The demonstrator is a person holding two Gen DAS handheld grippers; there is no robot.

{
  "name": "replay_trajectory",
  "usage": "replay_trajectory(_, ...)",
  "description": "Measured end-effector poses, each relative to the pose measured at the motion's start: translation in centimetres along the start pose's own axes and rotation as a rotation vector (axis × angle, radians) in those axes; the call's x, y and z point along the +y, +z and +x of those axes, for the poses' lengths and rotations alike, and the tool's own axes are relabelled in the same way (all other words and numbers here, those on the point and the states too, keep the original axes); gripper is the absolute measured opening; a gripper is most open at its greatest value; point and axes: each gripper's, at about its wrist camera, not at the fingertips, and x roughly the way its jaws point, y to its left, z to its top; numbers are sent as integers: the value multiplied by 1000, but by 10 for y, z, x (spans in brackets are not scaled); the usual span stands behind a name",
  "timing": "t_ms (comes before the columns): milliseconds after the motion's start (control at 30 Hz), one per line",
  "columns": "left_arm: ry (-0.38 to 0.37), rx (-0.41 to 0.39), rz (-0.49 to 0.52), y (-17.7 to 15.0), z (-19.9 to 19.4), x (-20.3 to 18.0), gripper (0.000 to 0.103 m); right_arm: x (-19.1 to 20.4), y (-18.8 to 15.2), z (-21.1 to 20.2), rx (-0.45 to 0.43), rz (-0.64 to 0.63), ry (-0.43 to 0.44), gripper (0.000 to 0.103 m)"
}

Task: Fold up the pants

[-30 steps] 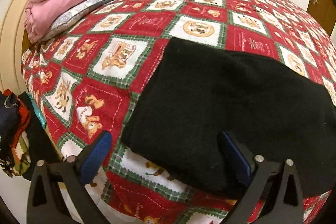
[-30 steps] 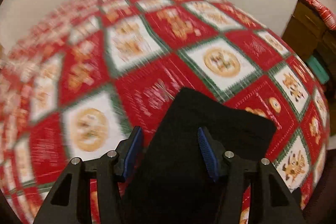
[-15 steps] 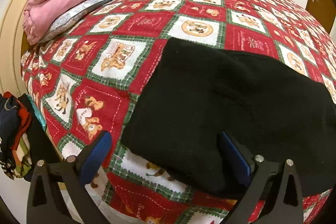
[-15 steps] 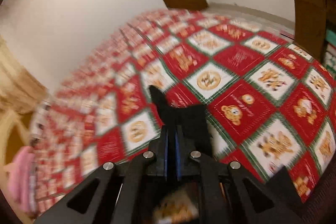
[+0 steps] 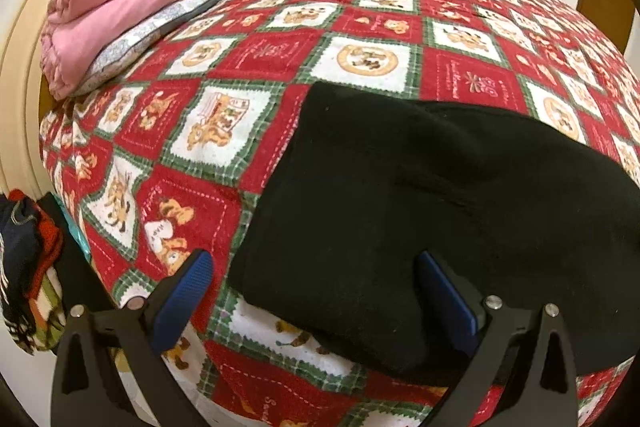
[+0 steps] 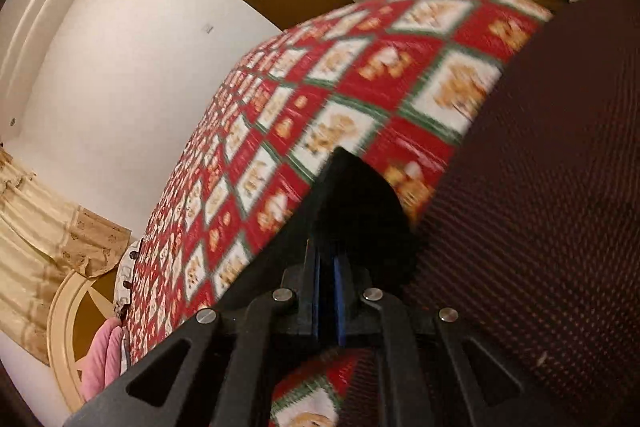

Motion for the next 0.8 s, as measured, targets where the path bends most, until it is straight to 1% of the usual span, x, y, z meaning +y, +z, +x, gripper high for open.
replay_trajectory(67, 1, -1, 4, 0, 0, 0, 103, -8, -3, -2, 12, 49, 12, 7)
replay_trajectory(133, -3, 1, -4, -1, -1, 1, 103, -10, -8, -5, 24, 75, 5, 7)
replay_trajectory(233, -8, 8, -21, -1, 0, 2, 103, -6, -15, -13, 46, 50, -9, 7)
replay_trajectory(267, -8, 10, -20, -1, 0, 2, 103, -5, -16, -17, 51, 48, -22, 8)
replay_trajectory(300, -6, 11, -18, -1, 0, 2, 103, -4, -17, -23, 54, 51, -52, 11)
replay_trajectory(333, -3, 12, -10, 0, -1, 1, 103, -5, -17, -29, 44, 54, -103, 13)
replay_trajectory(367, -1, 11, -6, 0, -1, 1, 103, -7, -15, -36, 25, 54, -133, 14)
replay_trajectory(400, 2, 11, -2, 0, 0, 1, 103, -8, -13, -45, -3, 49, -157, 19)
replay_trajectory(467, 6, 8, 4, 1, 0, 0, 103, -4, -1, -65, -84, 20, -219, 45)
replay_trajectory(500, 8, 7, 4, 0, 0, -1, 103, -2, 5, -71, -119, 11, -227, 73)
replay_trajectory(533, 8, 6, 3, 1, 0, 0, 103, 0, 11, -77, -154, 1, -211, 85)
replay_trajectory(567, 9, 7, 0, 1, 0, 0, 103, 3, 17, -77, -165, -11, -179, 85)
replay_trajectory(600, 10, 7, -2, 1, 0, 0, 103, 6, 25, -72, -146, -26, -154, 85)
replay_trajectory(633, 12, 7, -6, 1, 0, 0, 103, 12, 32, -61, -102, -51, -140, 85)
replay_trajectory(733, 26, 7, -8, 0, -1, -2, 103, 24, 47, -20, 17, -126, -181, 85)
replay_trajectory(800, 34, 8, -4, 0, -2, -3, 103, 26, 48, 5, 96, -145, -208, 85)
